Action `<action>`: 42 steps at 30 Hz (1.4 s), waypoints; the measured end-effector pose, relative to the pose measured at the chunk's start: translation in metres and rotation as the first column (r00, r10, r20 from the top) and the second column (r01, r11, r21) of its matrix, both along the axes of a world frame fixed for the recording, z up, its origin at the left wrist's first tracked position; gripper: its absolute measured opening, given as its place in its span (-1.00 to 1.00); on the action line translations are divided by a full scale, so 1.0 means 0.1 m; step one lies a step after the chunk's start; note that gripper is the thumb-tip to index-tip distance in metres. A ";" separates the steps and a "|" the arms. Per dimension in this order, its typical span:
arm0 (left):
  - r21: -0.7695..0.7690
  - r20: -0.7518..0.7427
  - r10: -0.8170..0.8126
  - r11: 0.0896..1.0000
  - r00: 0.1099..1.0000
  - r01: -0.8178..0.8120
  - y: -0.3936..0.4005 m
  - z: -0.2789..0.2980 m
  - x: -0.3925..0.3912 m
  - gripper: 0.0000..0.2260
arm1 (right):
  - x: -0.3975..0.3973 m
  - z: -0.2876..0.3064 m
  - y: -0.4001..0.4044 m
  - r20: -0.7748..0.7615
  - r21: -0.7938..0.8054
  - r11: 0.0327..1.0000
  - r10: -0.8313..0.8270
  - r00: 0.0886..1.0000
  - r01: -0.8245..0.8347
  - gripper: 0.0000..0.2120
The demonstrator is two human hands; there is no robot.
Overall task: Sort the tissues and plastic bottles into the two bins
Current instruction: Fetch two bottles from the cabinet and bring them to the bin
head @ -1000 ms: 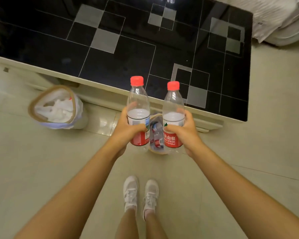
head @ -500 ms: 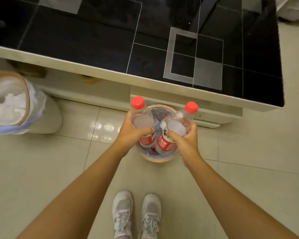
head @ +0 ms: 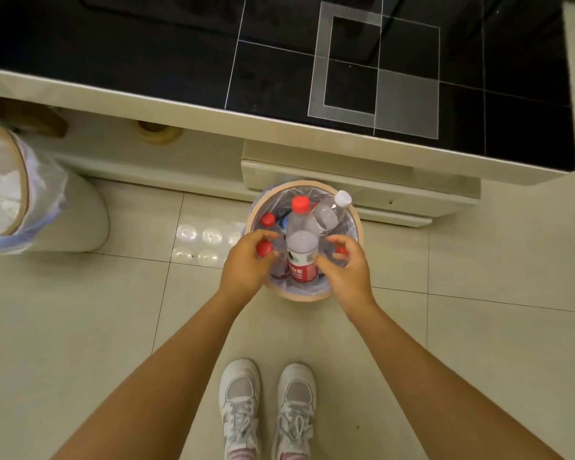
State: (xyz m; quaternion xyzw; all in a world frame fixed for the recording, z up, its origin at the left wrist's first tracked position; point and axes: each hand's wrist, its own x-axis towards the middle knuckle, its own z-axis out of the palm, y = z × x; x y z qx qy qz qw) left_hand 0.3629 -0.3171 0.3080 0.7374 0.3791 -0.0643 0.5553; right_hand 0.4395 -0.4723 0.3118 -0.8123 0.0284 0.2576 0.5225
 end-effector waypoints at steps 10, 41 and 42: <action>0.103 -0.205 -0.288 0.944 0.935 0.313 0.04 -0.09 0.06 -0.59 | 0.11 -0.02 0.03 0.044 -0.197 0.916 0.364 0.930 -0.350 -0.59; -0.026 -0.173 -0.073 0.997 0.982 0.070 2.02 -0.09 -0.80 -0.83 | -0.21 -0.28 1.83 -0.188 -0.443 0.762 0.436 0.880 -0.472 -0.61; -0.035 -0.170 -0.085 0.996 0.982 0.080 2.06 -0.12 -0.82 -0.82 | -0.20 -0.31 1.88 -0.178 -0.456 0.770 0.412 0.894 -0.446 -0.62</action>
